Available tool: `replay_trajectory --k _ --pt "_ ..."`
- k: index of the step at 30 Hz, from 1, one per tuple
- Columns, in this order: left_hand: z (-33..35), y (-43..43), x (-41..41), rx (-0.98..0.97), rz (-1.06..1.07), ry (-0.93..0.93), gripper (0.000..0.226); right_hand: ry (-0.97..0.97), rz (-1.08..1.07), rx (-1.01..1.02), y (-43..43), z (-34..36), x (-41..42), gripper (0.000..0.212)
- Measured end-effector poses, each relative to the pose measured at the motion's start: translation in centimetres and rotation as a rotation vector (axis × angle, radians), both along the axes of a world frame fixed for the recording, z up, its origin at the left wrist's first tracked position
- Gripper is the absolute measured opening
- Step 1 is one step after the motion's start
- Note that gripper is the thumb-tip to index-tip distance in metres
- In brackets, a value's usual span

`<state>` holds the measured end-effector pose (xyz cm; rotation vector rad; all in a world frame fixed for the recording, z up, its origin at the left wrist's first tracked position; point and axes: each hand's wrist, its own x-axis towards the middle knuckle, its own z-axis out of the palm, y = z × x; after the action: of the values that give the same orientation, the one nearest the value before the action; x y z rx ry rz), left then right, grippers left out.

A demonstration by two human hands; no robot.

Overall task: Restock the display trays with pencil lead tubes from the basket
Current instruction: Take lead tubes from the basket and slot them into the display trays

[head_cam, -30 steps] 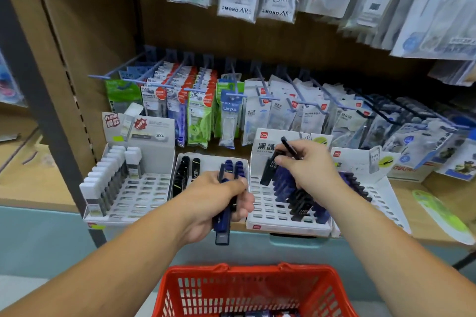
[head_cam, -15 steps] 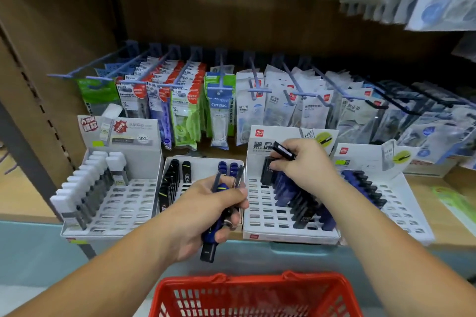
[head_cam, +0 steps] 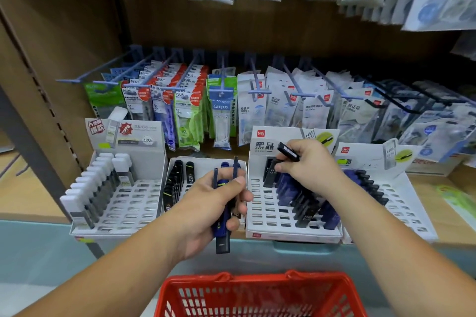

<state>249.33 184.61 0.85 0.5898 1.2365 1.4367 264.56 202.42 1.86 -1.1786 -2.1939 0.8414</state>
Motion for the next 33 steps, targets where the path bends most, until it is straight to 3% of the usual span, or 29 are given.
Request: replay_trajectory --k 3,7,11,12,14,16,19,23,27,33 --pt "0.1 0.2 -0.1 0.007 0.053 -0.046 0.022 -0.088 -0.027 0.049 0.4 -0.8 -0.4 0.015" --pt "0.3 0.7 -0.1 0.032 0.138 -0.123 0.019 -0.343 -0.036 0.215 -0.7 -0.8 -0.9 0.011" --pt "0.5 0.9 0.0 0.047 0.202 -0.194 0.014 -0.358 -0.012 0.391 -2.2 0.7 -1.1 0.013" --pt "0.6 1.0 0.0 0.055 0.219 -0.215 0.014 -0.314 0.007 0.358 -2.8 1.3 -1.2 0.02" --pt "1.0 1.0 0.1 0.083 0.254 -0.255 0.012 -0.156 0.105 0.058 -4.7 2.9 -1.4 0.031" --pt "1.5 1.1 0.1 0.109 0.292 -0.274 0.009 -0.065 0.209 -0.318 -7.6 4.0 -1.6 0.028" --pt "2.4 1.2 0.3 0.135 0.36 -0.289 0.013 -0.036 0.261 -0.579 -11.2 4.3 -1.2 0.02" --pt "2.7 1.0 1.1 0.152 0.374 -0.257 0.011 0.101 0.194 -0.657 -13.9 3.6 -0.9 0.023" --pt "2.8 0.6 1.1 0.18 0.359 -0.271 0.007 0.231 0.152 -0.669 -14.9 2.4 -0.5 0.01" --pt "2.9 0.2 0.5 0.175 0.364 -0.242 0.011 0.217 0.184 -0.681 -14.2 1.7 1.2 0.017"
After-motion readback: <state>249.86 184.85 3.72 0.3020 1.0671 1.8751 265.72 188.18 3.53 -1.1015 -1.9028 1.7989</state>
